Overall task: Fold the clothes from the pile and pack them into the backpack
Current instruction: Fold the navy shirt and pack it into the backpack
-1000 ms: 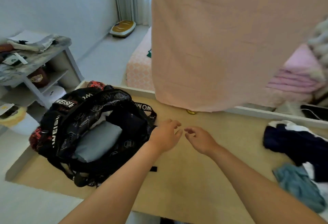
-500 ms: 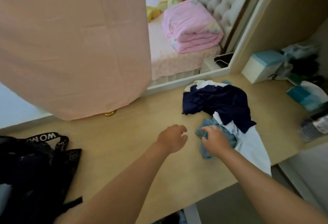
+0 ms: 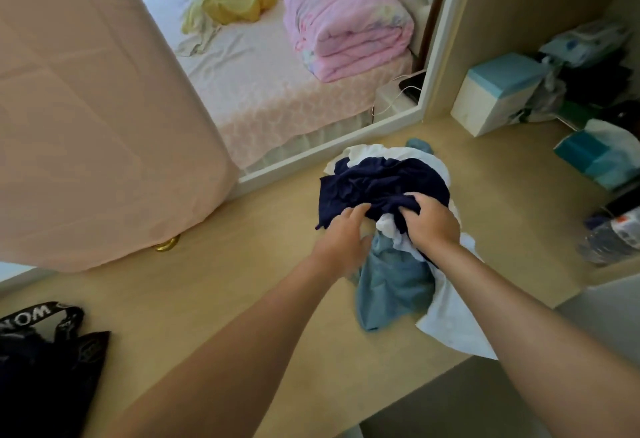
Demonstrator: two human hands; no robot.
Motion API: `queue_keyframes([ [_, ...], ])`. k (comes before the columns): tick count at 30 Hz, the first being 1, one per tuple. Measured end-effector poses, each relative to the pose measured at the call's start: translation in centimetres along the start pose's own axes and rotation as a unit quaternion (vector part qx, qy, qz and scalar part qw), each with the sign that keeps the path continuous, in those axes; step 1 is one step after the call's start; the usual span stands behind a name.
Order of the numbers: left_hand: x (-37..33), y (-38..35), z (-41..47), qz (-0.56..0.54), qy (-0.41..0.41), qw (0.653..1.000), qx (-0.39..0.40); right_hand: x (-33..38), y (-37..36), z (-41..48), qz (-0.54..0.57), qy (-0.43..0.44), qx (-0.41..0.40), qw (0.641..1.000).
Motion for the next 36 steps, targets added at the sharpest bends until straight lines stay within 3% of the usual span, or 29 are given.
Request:
queue_keyframes([
  [3, -0.5, 2.0, 1.2, -0.038, -0.024, 0.998, -0.042, 3.1, -0.1, -1.6, 0.079, 0.12, 0.011, 0.99],
  [6, -0.5, 3.4, 1.7, -0.049, -0.032, 0.998, -0.012, 5.8, -0.4, -3.3, 0.106, 0.225, 0.076, 0.966],
  [9, 0.3, 4.4, 1.5, -0.03, -0.005, 0.999, 0.029, 6.7, -0.7, -3.9, 0.143, 0.19, 0.136, 0.962],
  [12, 1.1, 5.9, 0.7, -0.019, 0.007, 0.999, 0.029, 6.7, -0.6, -3.5, 0.161, 0.153, 0.09, 0.971],
  [13, 1.3, 6.4, 0.5, -0.028, 0.013, 0.999, 0.023, 6.6, -0.6, -3.1, 0.127, 0.145, 0.079, 0.978],
  [15, 1.9, 7.2, -0.3, -0.037, 0.041, 0.998, 0.012, 5.7, -1.2, -1.7, -0.042, 0.107, 0.086, 0.99],
  [17, 2.7, 7.4, -0.8, -0.042, 0.057, 0.997, -0.005, 3.8, -2.1, -0.5, -0.154, 0.038, 0.137, 0.978],
  [20, 3.4, 7.1, -1.5, -0.064, 0.054, 0.996, -0.018, 3.5, -2.4, -0.7, -0.026, -0.008, 0.178, 0.984],
  [23, 3.1, 7.2, -1.8, -0.089, 0.039, 0.995, -0.029, 6.1, -2.4, -1.9, 0.056, 0.033, 0.154, 0.986],
  [25, 2.8, 6.8, -1.5, -0.087, 0.029, 0.996, -0.011, 8.0, -2.3, -3.0, 0.132, 0.063, 0.187, 0.971],
  [28, 2.1, 5.7, -1.4, -0.136, 0.029, 0.99, 0.027, 9.6, -1.5, -4.2, 0.266, 0.068, 0.295, 0.915],
  [29, 2.0, 5.4, -1.4, -0.134, 0.021, 0.991, 0.019, 9.7, -1.1, -4.4, 0.293, 0.067, 0.306, 0.903],
  [31, 1.7, 5.8, -1.5, -0.091, 0.018, 0.996, -0.007, 9.5, -0.3, -4.3, 0.321, 0.049, 0.242, 0.914],
  [33, 1.6, 6.4, -1.8, -0.095, 0.012, 0.995, -0.034, 7.9, 0.0, -3.3, 0.248, 0.029, 0.151, 0.957],
  [34, 1.5, 6.7, -2.1, -0.116, 0.008, 0.992, -0.045, 7.4, 0.0, -3.0, 0.131, 0.043, 0.122, 0.983],
  [36, 1.5, 7.5, -2.9, -0.167, 0.002, 0.984, -0.062, 6.5, -0.5, -2.9, -0.091, 0.072, 0.114, 0.987],
])
Point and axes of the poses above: each hand's wrist, its own z-axis towards the middle knuckle, its own y-axis out of the back of the hand, x = y × z, the point moved 3 cm from there along z, towards the middle knuckle, and after that the axes turned 7 degrees about -y, right-handed, at the moved point
